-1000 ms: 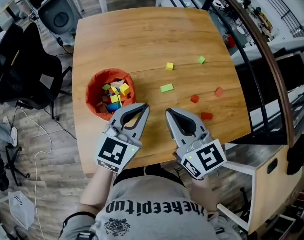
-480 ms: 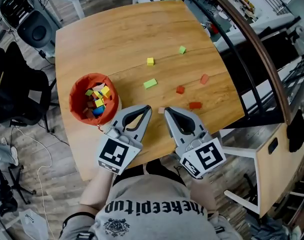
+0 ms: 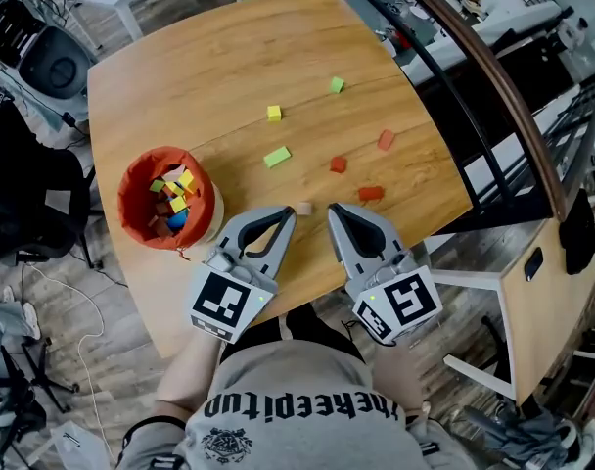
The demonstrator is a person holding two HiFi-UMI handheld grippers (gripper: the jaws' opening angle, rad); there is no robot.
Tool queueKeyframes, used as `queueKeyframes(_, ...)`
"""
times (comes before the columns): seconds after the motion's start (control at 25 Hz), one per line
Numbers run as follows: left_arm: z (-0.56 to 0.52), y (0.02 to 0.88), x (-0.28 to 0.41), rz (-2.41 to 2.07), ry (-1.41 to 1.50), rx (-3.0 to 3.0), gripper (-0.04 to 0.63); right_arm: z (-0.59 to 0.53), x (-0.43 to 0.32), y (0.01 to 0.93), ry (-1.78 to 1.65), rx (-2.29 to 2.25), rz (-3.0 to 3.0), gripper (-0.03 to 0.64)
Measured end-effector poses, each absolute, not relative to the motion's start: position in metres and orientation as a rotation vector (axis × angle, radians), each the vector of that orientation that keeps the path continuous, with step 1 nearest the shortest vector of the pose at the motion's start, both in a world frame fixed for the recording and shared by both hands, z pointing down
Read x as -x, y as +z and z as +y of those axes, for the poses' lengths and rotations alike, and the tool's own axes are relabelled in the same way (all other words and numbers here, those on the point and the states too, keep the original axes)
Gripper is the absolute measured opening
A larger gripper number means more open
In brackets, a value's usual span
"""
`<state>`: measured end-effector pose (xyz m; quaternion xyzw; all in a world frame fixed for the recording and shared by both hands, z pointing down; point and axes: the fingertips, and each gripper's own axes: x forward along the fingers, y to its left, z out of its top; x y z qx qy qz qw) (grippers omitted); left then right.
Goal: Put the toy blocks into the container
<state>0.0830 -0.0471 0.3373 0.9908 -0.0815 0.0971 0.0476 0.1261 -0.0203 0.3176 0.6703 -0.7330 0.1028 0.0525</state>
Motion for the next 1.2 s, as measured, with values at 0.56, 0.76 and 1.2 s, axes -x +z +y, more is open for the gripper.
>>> queueKeyframes(0.56,-0.046,0.353,-0.085,-0.214,0.335,-2.989,0.014,-0.022,-0.148,0.368,0.519,-2.105,-2.112,0.012)
queueKeyframes(0.76,-0.046,0.363,-0.087,-0.197,0.351,-2.965,0.014,-0.026,-0.149,0.39,0.607,-2.083,-2.1,0.013)
queueKeyframes(1.2,-0.048,0.387,-0.089,-0.151,0.372,-2.891,0.014,-0.029,-0.147,0.442,0.753,-2.025,-2.035,0.014)
